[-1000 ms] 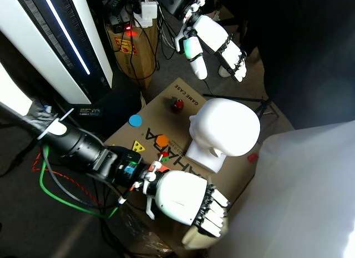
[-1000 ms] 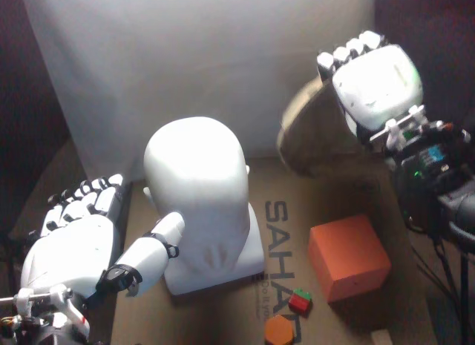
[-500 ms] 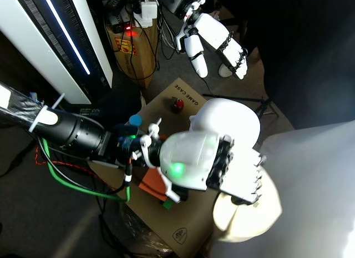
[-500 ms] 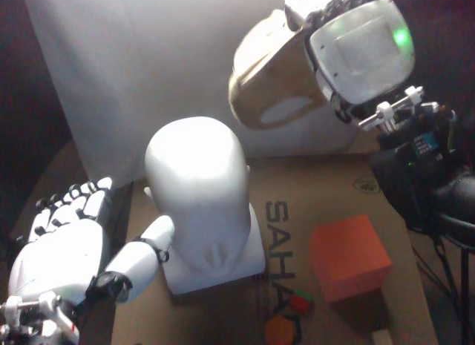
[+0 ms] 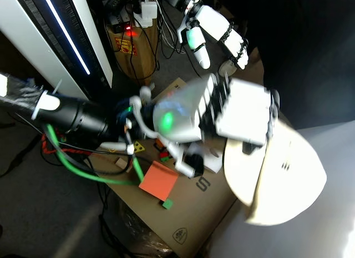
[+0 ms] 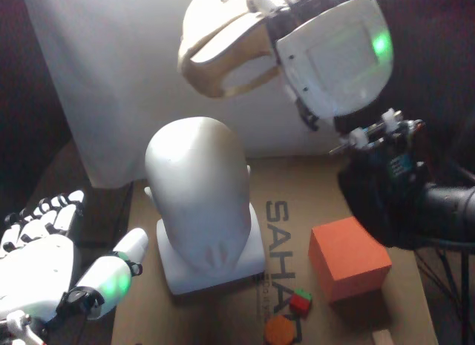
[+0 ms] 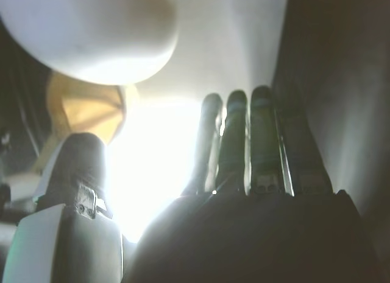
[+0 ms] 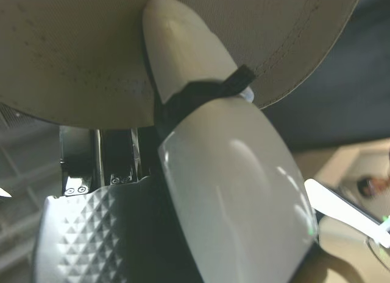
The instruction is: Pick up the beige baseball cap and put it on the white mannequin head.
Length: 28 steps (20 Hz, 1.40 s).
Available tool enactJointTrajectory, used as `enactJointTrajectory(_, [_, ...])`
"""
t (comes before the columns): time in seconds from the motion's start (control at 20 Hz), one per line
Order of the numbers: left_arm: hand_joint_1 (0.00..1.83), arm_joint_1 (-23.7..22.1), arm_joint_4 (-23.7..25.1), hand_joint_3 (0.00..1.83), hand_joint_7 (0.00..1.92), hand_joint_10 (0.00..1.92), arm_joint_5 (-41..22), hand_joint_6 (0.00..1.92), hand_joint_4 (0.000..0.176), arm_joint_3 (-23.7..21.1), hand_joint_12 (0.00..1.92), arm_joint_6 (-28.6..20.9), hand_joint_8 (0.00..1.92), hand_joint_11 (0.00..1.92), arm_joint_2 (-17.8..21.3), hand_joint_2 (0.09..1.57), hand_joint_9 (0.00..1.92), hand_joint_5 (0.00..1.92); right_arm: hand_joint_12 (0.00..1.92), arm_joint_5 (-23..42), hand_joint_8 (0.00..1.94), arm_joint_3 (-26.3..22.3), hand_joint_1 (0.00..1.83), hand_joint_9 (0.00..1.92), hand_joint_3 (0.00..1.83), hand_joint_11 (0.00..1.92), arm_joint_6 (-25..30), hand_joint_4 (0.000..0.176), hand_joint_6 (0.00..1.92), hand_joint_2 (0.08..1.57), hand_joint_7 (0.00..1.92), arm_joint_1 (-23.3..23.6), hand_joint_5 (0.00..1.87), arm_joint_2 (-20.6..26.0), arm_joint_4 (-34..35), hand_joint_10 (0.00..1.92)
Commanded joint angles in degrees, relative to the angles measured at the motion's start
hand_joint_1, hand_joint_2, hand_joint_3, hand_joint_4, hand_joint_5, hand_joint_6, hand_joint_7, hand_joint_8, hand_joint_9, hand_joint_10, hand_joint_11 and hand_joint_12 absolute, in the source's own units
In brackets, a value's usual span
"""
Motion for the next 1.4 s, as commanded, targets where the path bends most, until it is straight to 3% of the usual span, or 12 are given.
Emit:
enactJointTrajectory(0.0, [0.0, 0.1, 3.2, 0.0, 0.15, 0.0, -6.6, 0.0, 0.0, -0.1, 0.54, -0.4, 0.0, 0.0, 0.6, 1.14, 0.14, 0.14, 1.67, 6.2, 1.17, -0.1, 1.35, 0.76, 0.0, 0.67, -0.7, 0.0, 1.24, 1.2, 0.87, 0.9, 0.72, 0.0, 0.0, 1.53])
enactJointTrajectory(0.2, [0.0, 0.4, 2.5, 0.0, 0.15, 0.0, -6.6, 0.0, 0.0, -1.4, 0.47, 3.7, 0.0, 0.0, 1.2, 1.14, 0.14, 0.14, 1.66, 3.1, 1.16, -0.6, 1.35, 0.75, 0.0, 0.65, -0.4, 0.0, 1.24, 1.2, 0.88, 1.7, 0.72, -1.2, -0.1, 1.55])
enactJointTrajectory(0.35, [0.0, 0.0, -0.7, 0.0, 0.15, 0.0, -6.7, 0.0, 0.0, -3.0, 0.46, 7.8, 0.0, 0.0, 1.9, 1.14, 0.14, 0.14, 1.66, 1.5, 1.16, -1.3, 1.35, 0.75, 0.0, 0.65, -0.3, 0.0, 1.24, 1.2, 0.87, 0.8, 0.72, -2.1, -3.6, 1.55])
enactJointTrajectory(0.5, [0.0, 0.0, -1.4, 0.0, 0.15, 0.0, -6.7, 0.0, 0.0, -3.4, 0.46, 8.9, 0.0, 0.0, 1.9, 1.15, 0.14, 0.15, 1.67, 2.1, 1.16, -1.4, 1.35, 0.75, 0.0, 0.65, -1.1, 0.0, 1.24, 1.2, 0.87, -0.3, 0.72, -3.2, -5.6, 1.55])
enactJointTrajectory(0.65, [0.0, -0.4, -3.0, 0.0, 0.15, 0.0, -6.7, 0.0, 0.0, -3.9, 0.48, 10.4, 0.0, 0.0, 2.0, 1.15, 0.14, 0.16, 1.67, 2.1, 1.15, -1.0, 1.35, 0.76, 0.0, 0.65, 0.4, 0.0, 1.25, 1.2, 0.88, -0.2, 0.72, -4.3, -3.3, 1.54])
enactJointTrajectory(0.8, [0.0, -0.4, -3.1, 0.0, 0.15, 0.0, -6.7, 0.0, 0.0, -4.3, 0.48, 11.2, 0.0, 0.0, 2.2, 1.14, 0.13, 0.15, 1.67, -0.9, 1.15, 0.4, 1.35, 0.76, 0.0, 0.65, -0.6, 0.0, 1.24, 1.2, 0.87, -0.2, 0.73, -6.3, -3.5, 1.54])
enactJointTrajectory(1.05, [0.0, -0.7, -3.8, 0.0, 0.12, 0.0, -6.3, 0.0, 0.0, -4.4, 0.48, 12.2, 0.0, 0.0, 2.7, 1.15, 0.12, 0.13, 1.67, -1.9, 1.16, 6.2, 1.35, 0.76, 0.0, 0.66, -0.5, 0.0, 1.24, 1.2, 0.88, -1.4, 0.73, -10.5, -3.3, 1.54])
enactJointTrajectory(1.25, [0.0, -0.7, -4.0, 0.0, 0.13, 0.0, -6.3, 0.0, 0.0, -4.5, 0.48, 12.2, 0.0, 0.0, 2.8, 1.14, 0.12, 0.14, 1.67, 2.5, 1.18, 6.0, 1.35, 0.75, 0.0, 0.66, 0.7, 0.0, 1.21, 1.2, 0.87, -2.3, 0.74, -10.9, -5.7, 1.54])
enactJointTrajectory(1.35, [0.0, -0.7, -4.1, 0.0, 0.13, 0.0, -6.3, 0.0, 0.0, -4.5, 0.48, 12.3, 0.0, 0.0, 2.8, 1.14, 0.11, 0.13, 1.67, 2.6, 1.26, 5.3, 1.2, 0.74, 0.0, 0.66, 0.9, 0.0, 1.21, 1.19, 0.9, -2.6, 0.78, -10.8, -6.5, 1.39])
